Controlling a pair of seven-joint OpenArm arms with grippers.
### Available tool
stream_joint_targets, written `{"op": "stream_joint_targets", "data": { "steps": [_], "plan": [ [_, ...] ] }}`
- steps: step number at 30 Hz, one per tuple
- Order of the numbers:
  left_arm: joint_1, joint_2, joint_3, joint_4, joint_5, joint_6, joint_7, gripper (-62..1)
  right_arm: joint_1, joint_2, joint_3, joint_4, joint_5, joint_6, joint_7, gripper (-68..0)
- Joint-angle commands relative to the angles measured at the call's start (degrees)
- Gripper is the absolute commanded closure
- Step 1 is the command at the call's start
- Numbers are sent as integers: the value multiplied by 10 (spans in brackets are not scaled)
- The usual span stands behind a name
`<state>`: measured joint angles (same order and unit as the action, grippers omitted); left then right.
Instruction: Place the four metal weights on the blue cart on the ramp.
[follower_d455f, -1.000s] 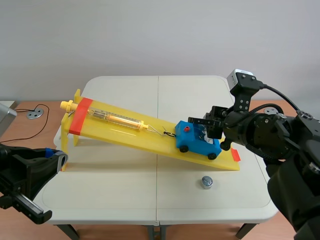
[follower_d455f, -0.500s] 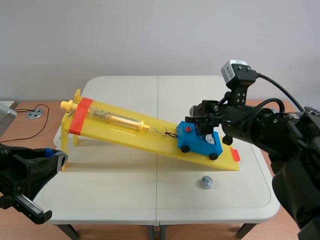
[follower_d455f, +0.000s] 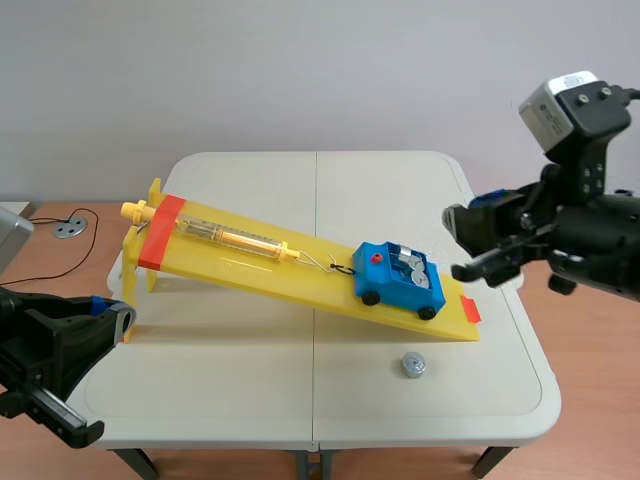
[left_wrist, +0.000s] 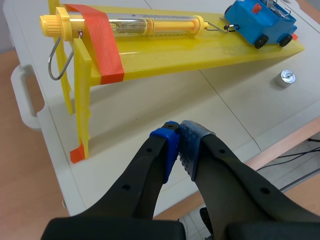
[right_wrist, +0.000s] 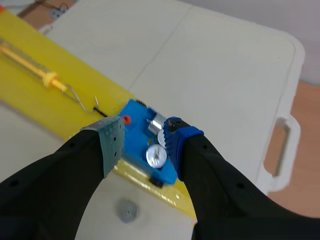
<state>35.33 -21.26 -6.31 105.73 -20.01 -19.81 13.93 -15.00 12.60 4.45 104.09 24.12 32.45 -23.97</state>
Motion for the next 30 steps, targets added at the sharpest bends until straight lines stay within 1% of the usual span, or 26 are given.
{"op": "stream_joint_targets", "data": {
  "steps": [1, 4, 7, 8, 10, 12, 17, 20, 26, 30],
  "plan": [
    [-11, 5, -7, 39, -44, -25, -51, -29, -17, 42, 41, 68, 51, 23, 60, -209],
    [-11, 4, -7, 39, -44, -25, -51, -29, -67, 55, 66, 89, 58, 23, 51, -209],
    [-11, 4, -7, 39, -44, -25, -51, -29, -110, 63, 89, 96, 65, 26, 43, -209],
    [-11, 4, -7, 39, -44, -25, -51, -29, -121, 64, 94, 96, 59, 26, 41, -210],
    [-11, 4, -7, 39, -44, -25, -51, -29, -135, 65, 101, 96, 34, 26, 38, -210],
    [-11, 4, -7, 39, -44, -25, -51, -29, -139, 64, 100, 90, 15, 26, 39, -210],
    [-11, 4, -7, 39, -44, -25, -51, -29, -120, 64, 74, 37, -16, 26, 73, -209],
    [-11, 4, -7, 39, -44, -25, -51, -29, -93, 63, 52, -5, -21, 26, 88, -209],
    [-11, 5, -7, 39, -44, -25, -51, -29, -37, 45, 10, -64, -52, 26, 110, -209],
    [-11, 5, -7, 39, -44, -25, -51, -29, 1, 27, -21, -104, -75, 25, 120, -209]
  ]
}}
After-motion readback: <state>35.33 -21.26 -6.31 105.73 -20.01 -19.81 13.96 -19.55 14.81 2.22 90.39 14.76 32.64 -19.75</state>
